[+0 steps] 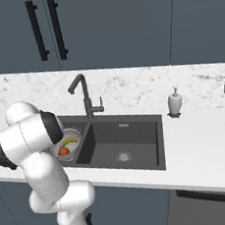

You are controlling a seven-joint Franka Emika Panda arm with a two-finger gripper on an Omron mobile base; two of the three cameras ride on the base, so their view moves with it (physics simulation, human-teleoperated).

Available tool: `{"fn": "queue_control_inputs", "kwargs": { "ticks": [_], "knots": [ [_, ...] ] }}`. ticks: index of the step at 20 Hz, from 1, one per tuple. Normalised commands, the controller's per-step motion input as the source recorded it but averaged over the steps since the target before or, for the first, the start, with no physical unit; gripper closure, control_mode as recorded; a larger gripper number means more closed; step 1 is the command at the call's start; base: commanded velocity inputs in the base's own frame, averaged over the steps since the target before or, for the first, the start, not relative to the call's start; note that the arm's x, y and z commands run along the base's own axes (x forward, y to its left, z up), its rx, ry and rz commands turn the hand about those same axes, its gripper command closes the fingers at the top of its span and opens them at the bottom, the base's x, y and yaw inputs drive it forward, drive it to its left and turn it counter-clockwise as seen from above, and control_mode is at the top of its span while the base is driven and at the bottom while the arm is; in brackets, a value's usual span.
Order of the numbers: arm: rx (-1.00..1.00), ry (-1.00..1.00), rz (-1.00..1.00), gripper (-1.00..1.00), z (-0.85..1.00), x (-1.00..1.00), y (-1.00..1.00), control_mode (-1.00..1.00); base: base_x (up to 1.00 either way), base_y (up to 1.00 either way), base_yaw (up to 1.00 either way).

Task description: Put the colander in the sink, put the orange, banana in the colander, and turn on the sink faucet and pour water over the colander.

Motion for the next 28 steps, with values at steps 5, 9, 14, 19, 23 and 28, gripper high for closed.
{"fn": "queue_control_inputs", "kwargs": {
  "ticks": [5, 9, 14, 19, 23, 28],
  "knots": [
    [0.0, 0.01, 0.05, -1.0, 1.0, -0.56, -0.05, -1.0, 0.0, 0.0, 0.0],
    [0.0, 0.07, 0.04, -1.0, 1.0, -0.27, -0.19, -1.0, 0.0, 0.0, 0.0],
    [0.02, 0.04, 0.07, -1.0, 1.0, -0.32, -0.39, -1.0, 0.0, 0.0, 0.0],
    [0.07, 0.0, 0.1, -1.0, 0.85, -0.32, -0.53, -1.0, 0.0, 0.0, 0.0],
    [0.15, -0.03, 0.13, -1.0, 0.33, -0.03, -0.56, -1.0, 0.0, 0.0, 0.0],
    [0.19, 0.0, 0.21, -1.0, 0.26, 0.0, -0.58, -1.0, 0.0, 0.0, 0.0]
  ]
}}
